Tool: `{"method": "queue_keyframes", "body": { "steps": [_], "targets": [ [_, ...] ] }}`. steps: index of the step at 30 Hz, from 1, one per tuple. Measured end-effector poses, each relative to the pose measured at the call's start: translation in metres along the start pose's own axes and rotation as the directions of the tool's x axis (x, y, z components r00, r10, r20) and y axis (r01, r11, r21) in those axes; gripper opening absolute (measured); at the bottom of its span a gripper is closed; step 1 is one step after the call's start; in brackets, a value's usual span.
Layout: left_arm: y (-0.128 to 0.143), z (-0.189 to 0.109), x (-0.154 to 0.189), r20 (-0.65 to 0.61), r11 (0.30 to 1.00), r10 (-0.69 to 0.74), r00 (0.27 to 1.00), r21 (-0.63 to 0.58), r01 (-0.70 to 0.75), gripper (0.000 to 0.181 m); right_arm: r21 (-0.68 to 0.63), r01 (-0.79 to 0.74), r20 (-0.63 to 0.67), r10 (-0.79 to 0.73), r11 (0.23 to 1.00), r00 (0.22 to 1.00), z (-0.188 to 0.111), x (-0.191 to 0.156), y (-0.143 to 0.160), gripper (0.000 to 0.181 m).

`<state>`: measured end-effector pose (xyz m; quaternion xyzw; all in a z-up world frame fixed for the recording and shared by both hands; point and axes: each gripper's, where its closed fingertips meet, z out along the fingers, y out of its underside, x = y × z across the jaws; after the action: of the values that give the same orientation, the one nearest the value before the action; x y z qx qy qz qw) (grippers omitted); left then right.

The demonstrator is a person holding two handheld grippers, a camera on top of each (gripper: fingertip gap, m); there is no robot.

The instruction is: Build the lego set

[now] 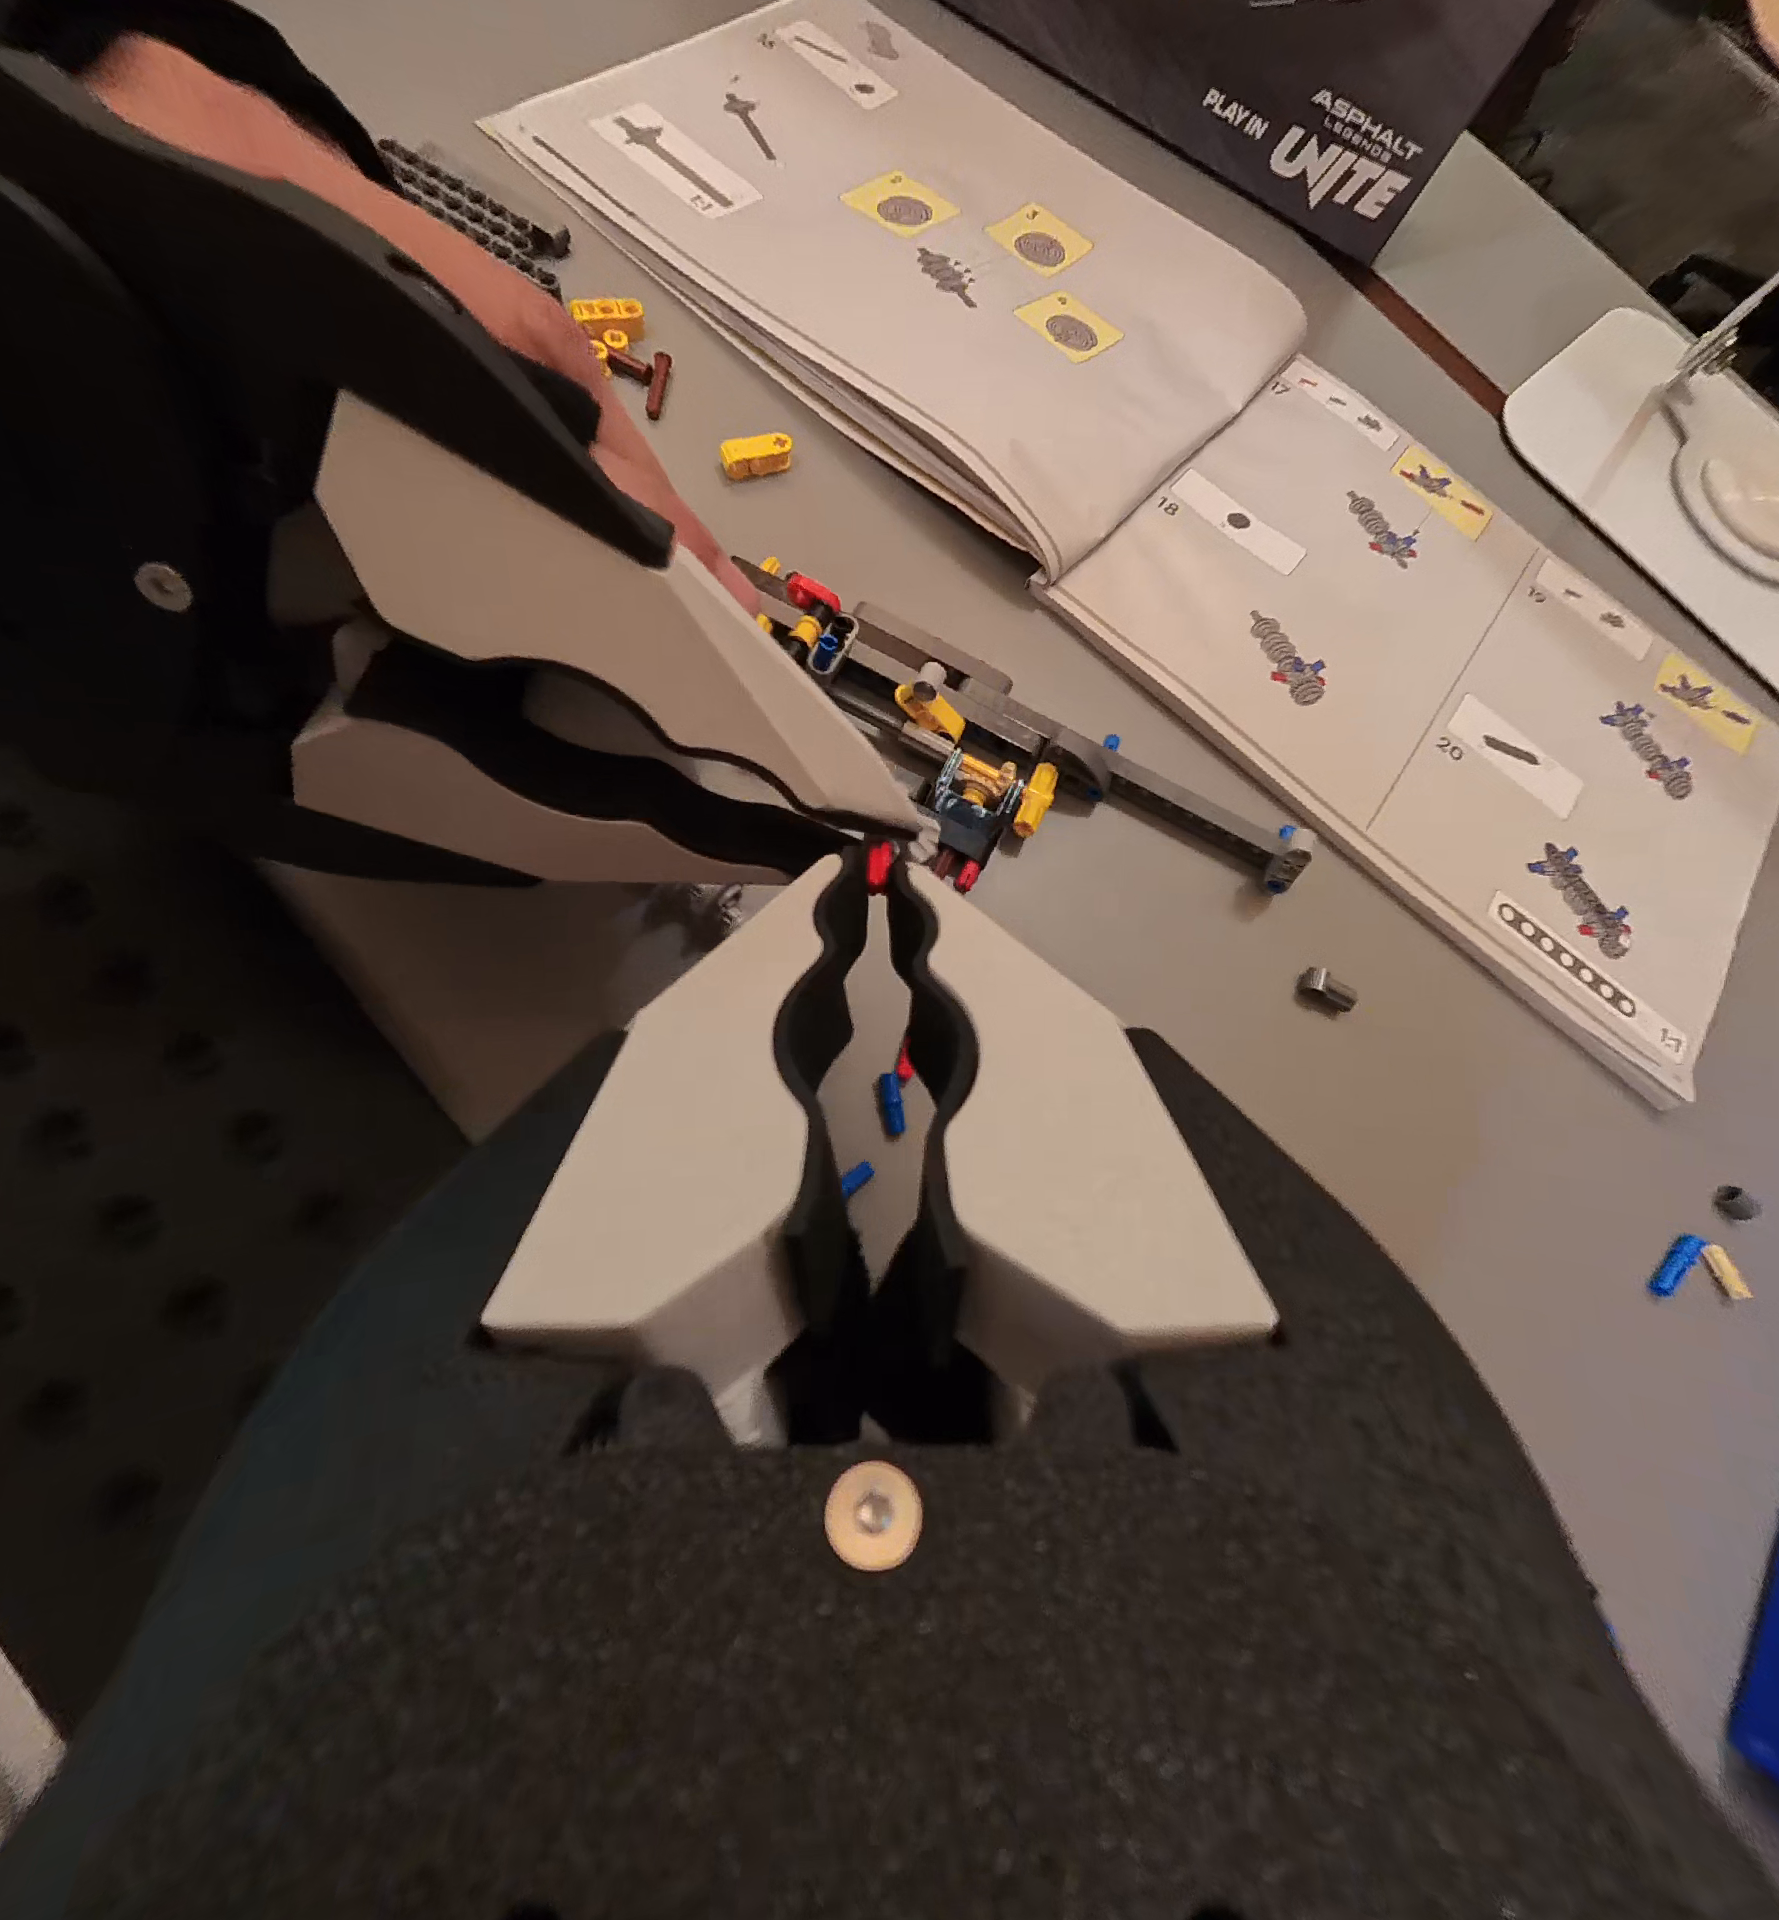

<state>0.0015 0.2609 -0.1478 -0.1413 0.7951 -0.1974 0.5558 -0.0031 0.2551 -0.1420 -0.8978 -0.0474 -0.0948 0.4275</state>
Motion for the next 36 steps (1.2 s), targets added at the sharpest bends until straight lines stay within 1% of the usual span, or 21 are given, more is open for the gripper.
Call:
{"method": "queue_keyframes", "body": {
  "steps": [4,10,13,16,18,20,23,24,26,28,33,36],
  "targets": [
    [0.000,0.000,0.001,0.004,1.000,0.017,1.000,-0.011,-0.017,0.006,-0.038,0.032,-0.044,-0.034,0.999,0.998,0.001,0.000,0.002,0.003],
    [-0.003,-0.002,-0.002,0.017,1.000,-0.004,1.000,0.005,0.004,0.006,-0.028,0.007,-0.056,-0.008,1.000,0.998,-0.003,0.001,-0.001,0.003],
    [-0.001,0.000,-0.001,0.022,1.000,0.002,1.000,-0.018,-0.002,0.006,-0.063,0.039,-0.132,-0.047,0.997,0.990,-0.001,0.001,0.000,0.003],
    [-0.001,0.000,-0.002,0.039,0.999,0.030,0.999,-0.026,-0.029,0.006,-0.055,0.016,-0.165,-0.025,0.998,0.986,0.000,0.002,0.000,0.003],
    [-0.001,0.000,-0.002,0.035,1.000,0.026,0.999,-0.019,-0.025,0.006,-0.050,0.032,-0.185,-0.041,0.998,0.982,0.000,0.003,-0.001,0.003],
    [-0.003,-0.001,-0.002,0.034,1.000,0.015,0.999,0.012,-0.016,0.006,-0.017,0.014,-0.161,-0.017,1.000,0.987,-0.002,0.002,-0.002,0.003],
    [-0.007,-0.003,-0.004,0.016,0.998,-0.015,1.000,0.066,0.014,0.006,0.051,-0.031,-0.079,0.035,0.998,0.996,-0.006,0.001,-0.004,0.003],
    [-0.009,-0.004,-0.004,0.017,0.997,-0.011,1.000,0.079,0.009,0.006,0.062,-0.071,-0.039,0.074,0.996,0.997,-0.008,0.000,-0.004,0.003],
    [-0.011,-0.004,-0.003,0.024,0.996,0.012,1.000,0.091,-0.014,0.006,0.071,-0.102,0.012,0.101,0.992,0.995,-0.010,-0.001,-0.002,0.003],
    [-0.011,-0.003,-0.001,0.021,0.996,0.027,0.999,0.090,-0.029,0.006,0.063,-0.104,0.020,0.103,0.993,0.995,-0.009,-0.001,0.000,0.003],
    [-0.010,-0.003,-0.002,0.014,0.995,0.007,1.000,0.095,-0.008,0.006,0.032,-0.071,-0.019,0.071,0.997,0.997,-0.008,0.004,0.005,0.003],
    [-0.010,-0.003,-0.003,0.009,0.995,-0.006,1.000,0.097,0.005,0.006,0.059,-0.086,0.045,0.084,0.995,0.995,-0.010,0.000,0.005,0.003]
  ]
}}
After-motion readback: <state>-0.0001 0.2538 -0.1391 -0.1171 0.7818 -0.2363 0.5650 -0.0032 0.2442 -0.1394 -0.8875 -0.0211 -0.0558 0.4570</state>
